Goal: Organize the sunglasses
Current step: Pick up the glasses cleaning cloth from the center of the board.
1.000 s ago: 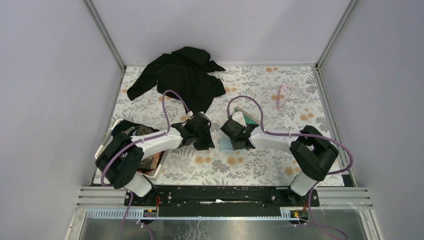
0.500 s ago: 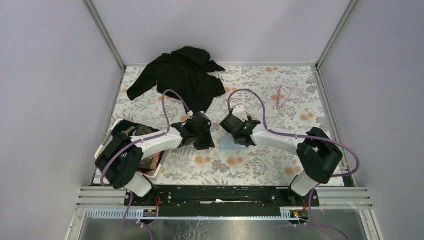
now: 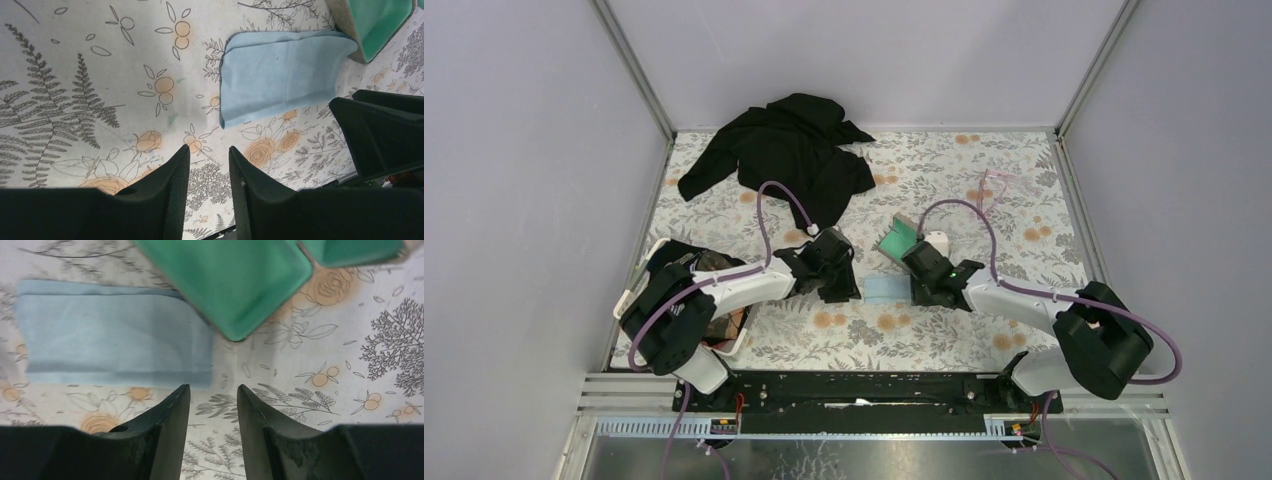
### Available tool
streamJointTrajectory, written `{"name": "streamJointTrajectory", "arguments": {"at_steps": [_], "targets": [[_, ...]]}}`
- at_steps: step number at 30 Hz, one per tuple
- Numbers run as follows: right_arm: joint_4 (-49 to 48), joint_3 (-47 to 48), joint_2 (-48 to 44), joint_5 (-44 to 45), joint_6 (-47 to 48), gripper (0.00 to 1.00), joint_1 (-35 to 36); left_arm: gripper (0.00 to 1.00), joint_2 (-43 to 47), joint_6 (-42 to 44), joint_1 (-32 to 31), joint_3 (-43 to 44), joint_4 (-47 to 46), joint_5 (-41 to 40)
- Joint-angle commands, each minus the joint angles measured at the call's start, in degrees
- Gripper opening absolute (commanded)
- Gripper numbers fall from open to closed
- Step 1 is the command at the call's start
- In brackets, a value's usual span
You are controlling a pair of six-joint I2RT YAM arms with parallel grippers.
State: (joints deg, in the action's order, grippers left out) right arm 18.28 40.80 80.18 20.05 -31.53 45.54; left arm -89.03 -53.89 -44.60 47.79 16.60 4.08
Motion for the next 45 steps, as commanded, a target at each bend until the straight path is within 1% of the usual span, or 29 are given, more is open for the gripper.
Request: {"name": "streamJointTrajectory", "arguments": {"at_steps": [1, 9, 15, 20, 22, 32, 37, 40, 43, 45], "targets": [[-7.24, -3.55, -3.77, -9.1, -2.44, 0.47, -5.6, 0.39, -2.13, -1.31, -0.17, 1.48, -4.77, -0.85], [-10.72, -5.56, -2.95, -14.26, -2.81, 0.46, -10.34, 0.4, -7.33, -1.9, -0.22, 4.08, -6.79, 0.25], [-11.92, -5.67, -0.8, -14.77, -3.22, 0.44, -10.78, 0.39, -10.28, -2.23, -0.18, 4.32, -8.59, 2.9], [-12.14, -4.6, 0.86, -15.75, -2.72, 0.4, -10.82, 0.38, -12.04, -2.29, -0.15, 4.57, -8.8, 3.47], [-12.13, -4.21, 1.34, -15.92, -2.58, 0.37, -10.81, 0.38, -12.26, -2.23, -0.16, 4.68, -8.77, 3.44], [-12.72, -3.74, 2.89, -16.08, -2.54, 0.27, -10.82, 0.34, -13.7, -1.96, -0.17, 5.53, -8.46, 3.58], [-12.85, -3.74, 2.66, -16.36, -2.49, 0.15, -10.82, 0.33, -13.02, -1.54, -0.15, 6.25, -6.48, 1.91], [-12.79, -3.9, 2.44, -16.37, -2.36, 0.07, -10.8, 0.35, -11.0, -0.97, -0.16, 6.11, -5.05, -1.39], [-12.82, -3.95, 2.5, -16.36, -2.27, 0.06, -10.81, 0.37, -10.38, -0.73, -0.21, 6.72, -2.04, -3.88], [-12.83, -3.88, 2.69, -16.36, -2.18, 0.05, -10.82, 0.38, -9.6, -1.18, -0.29, 6.03, -2.19, -4.6]]}}
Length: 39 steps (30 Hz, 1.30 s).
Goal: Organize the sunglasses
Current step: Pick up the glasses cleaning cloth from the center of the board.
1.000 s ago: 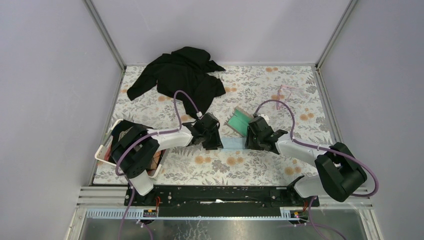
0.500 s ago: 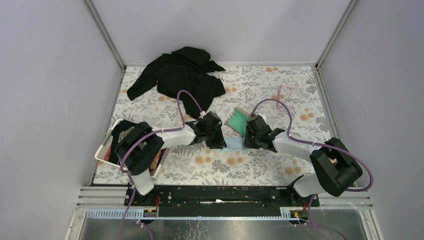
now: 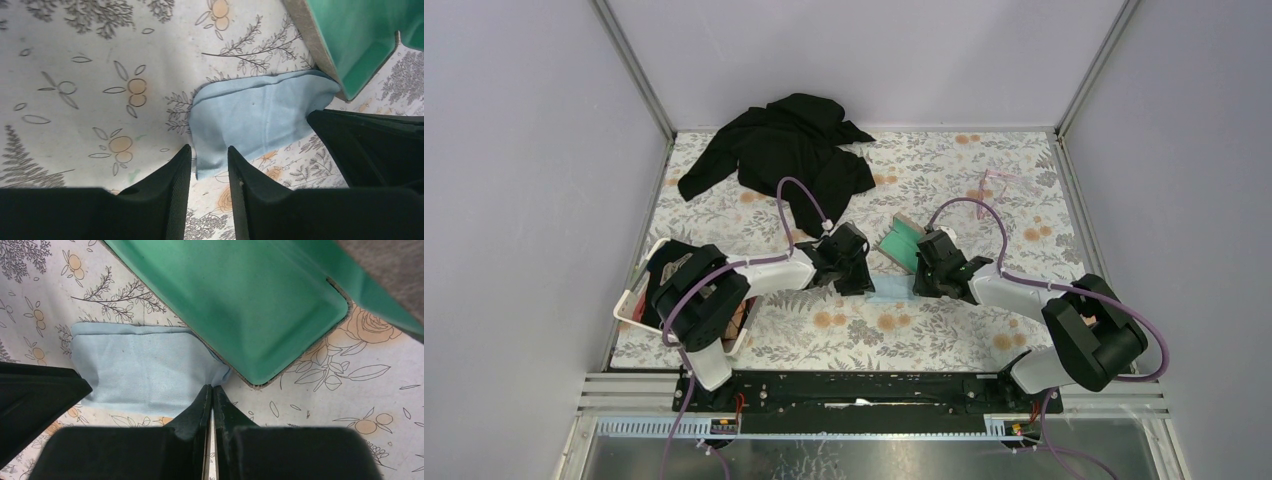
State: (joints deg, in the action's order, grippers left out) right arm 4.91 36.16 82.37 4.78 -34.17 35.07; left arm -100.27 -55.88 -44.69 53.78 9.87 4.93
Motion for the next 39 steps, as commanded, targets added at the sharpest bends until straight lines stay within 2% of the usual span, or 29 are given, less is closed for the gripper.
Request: {"name": "streamJointTrajectory", "arguments": {"at_steps": [1, 8, 17, 25, 29, 39], "targets": [[0.54, 0.75, 0.51, -1.13, 0.48, 0.05, -0.35, 0.39, 2.04, 0.62, -0.34, -0.18, 4.38, -6.26], [0.37, 0.74, 0.51, -1.35, 0.44, 0.05, -0.31, 0.4, 0.33, 0.27, -1.4, 1.14, 5.73, -7.39], [0.84, 0.65, -0.17, -0.74, 0.6, 0.03, -0.33, 0.35, -2.51, -0.33, -2.15, 1.66, 1.78, -2.03], [0.85, 0.74, -0.59, -1.29, 0.49, 0.0, -0.32, 0.18, -3.48, -0.07, -2.16, 2.15, 1.21, -0.76], [0.85, 0.65, -2.22, -2.59, 0.46, 0.0, -0.32, 0.0, -3.55, 0.71, -2.16, 3.03, 1.69, -0.7], [2.17, 2.56, -6.4, -6.19, -1.0, 0.0, -0.34, 0.0, -2.37, 7.64, -2.15, 8.38, 2.95, -0.93]]}}
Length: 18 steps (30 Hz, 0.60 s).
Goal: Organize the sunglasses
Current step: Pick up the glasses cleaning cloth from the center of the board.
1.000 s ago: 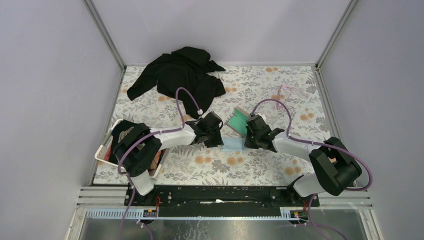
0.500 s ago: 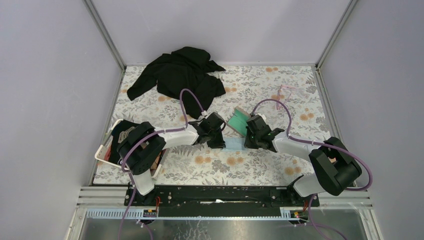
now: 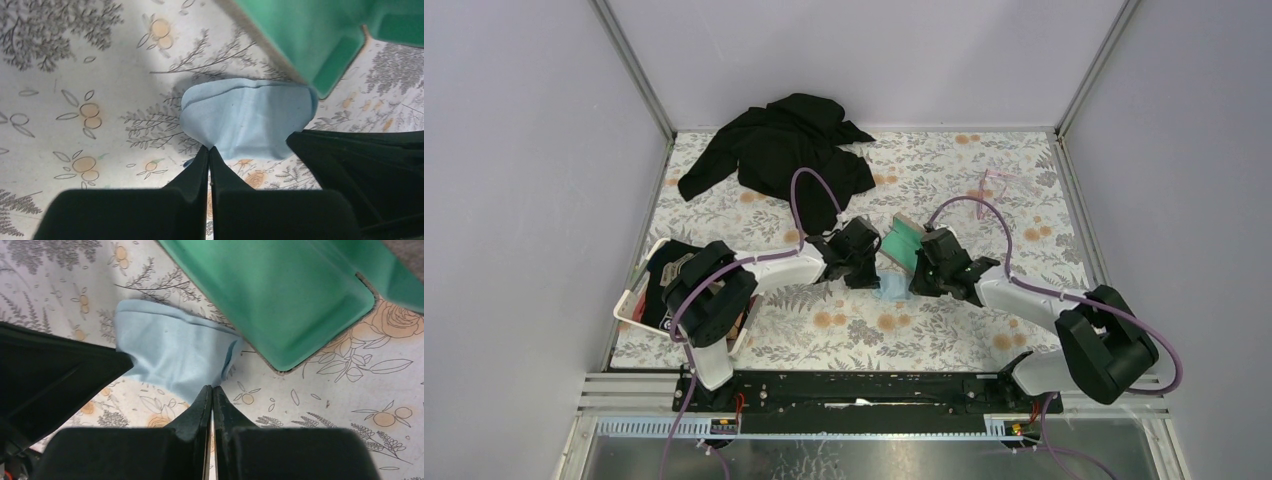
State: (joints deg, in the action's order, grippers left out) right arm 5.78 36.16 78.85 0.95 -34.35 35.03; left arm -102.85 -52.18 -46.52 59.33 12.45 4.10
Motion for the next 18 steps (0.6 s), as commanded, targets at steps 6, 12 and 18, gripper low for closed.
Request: {"name": "streamJointTrajectory", "arguments": {"at_steps": [6, 12, 18], "targets": [[3.17, 4.77, -5.53, -1.3, -1.88, 0.0, -0.31, 0.0, 0.21, 8.41, 0.0, 8.81, 3.56, 0.8], [4.1, 5.81, -8.87, 5.94, -3.07, 0.0, -0.3, 0.0, -0.8, 12.24, 2.68, 13.33, 4.18, 3.02], [2.04, 7.16, -5.55, 10.44, -2.96, 0.0, -0.31, 0.0, -6.34, 15.49, 6.61, 18.14, 3.28, 7.5]]}}
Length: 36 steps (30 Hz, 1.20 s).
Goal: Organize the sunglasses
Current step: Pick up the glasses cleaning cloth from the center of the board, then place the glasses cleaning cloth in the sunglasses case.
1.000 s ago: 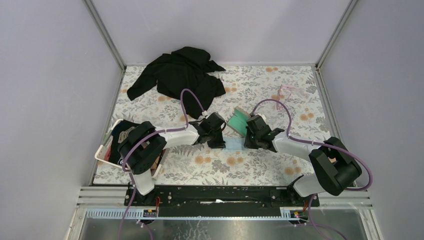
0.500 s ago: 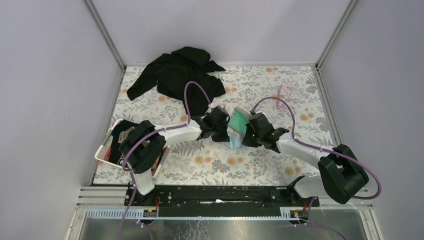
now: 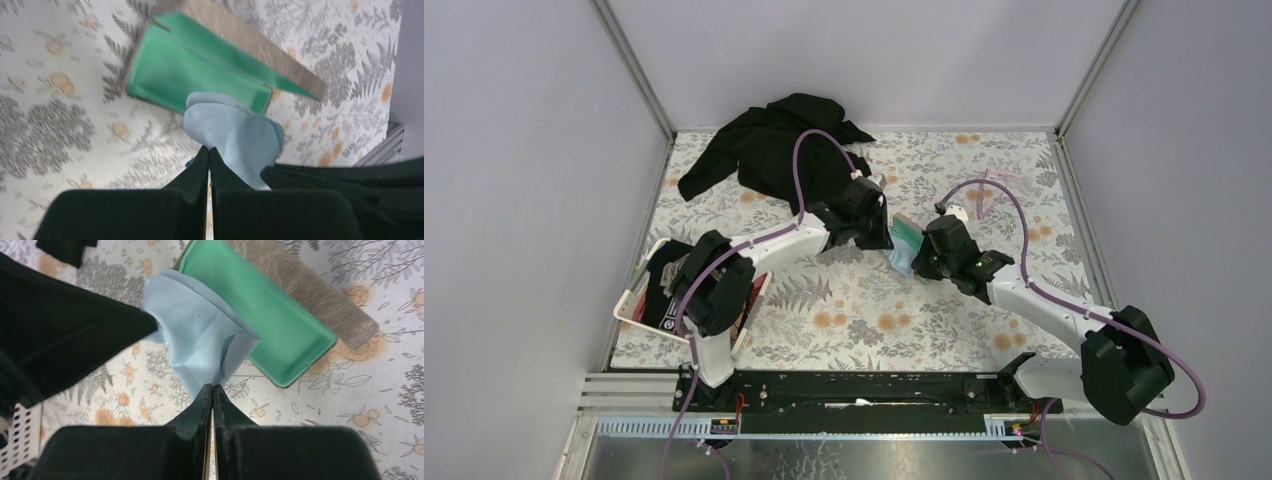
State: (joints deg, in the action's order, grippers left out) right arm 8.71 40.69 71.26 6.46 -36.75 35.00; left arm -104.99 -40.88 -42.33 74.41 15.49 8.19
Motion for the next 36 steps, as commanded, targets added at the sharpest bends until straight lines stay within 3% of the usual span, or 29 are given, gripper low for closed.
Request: {"name": "streamJointTrajectory", "arguments": {"at_steps": [1, 20, 36], "targets": [[-1.28, 2.94, 3.01, 5.44, -0.46, 0.0, -0.29, 0.0, -5.16, 4.6, 2.95, 3.89, 0.05, 3.87], [-4.26, 4.36, 10.86, 11.07, 1.45, 0.0, -1.16, 0.0, -17.08, 7.46, 5.14, 13.52, -1.94, 9.82], [-5.28, -0.41, 6.05, 11.57, -0.24, 0.0, -2.39, 0.0, -19.29, 10.9, 5.94, 18.13, 0.57, 14.73]]}}
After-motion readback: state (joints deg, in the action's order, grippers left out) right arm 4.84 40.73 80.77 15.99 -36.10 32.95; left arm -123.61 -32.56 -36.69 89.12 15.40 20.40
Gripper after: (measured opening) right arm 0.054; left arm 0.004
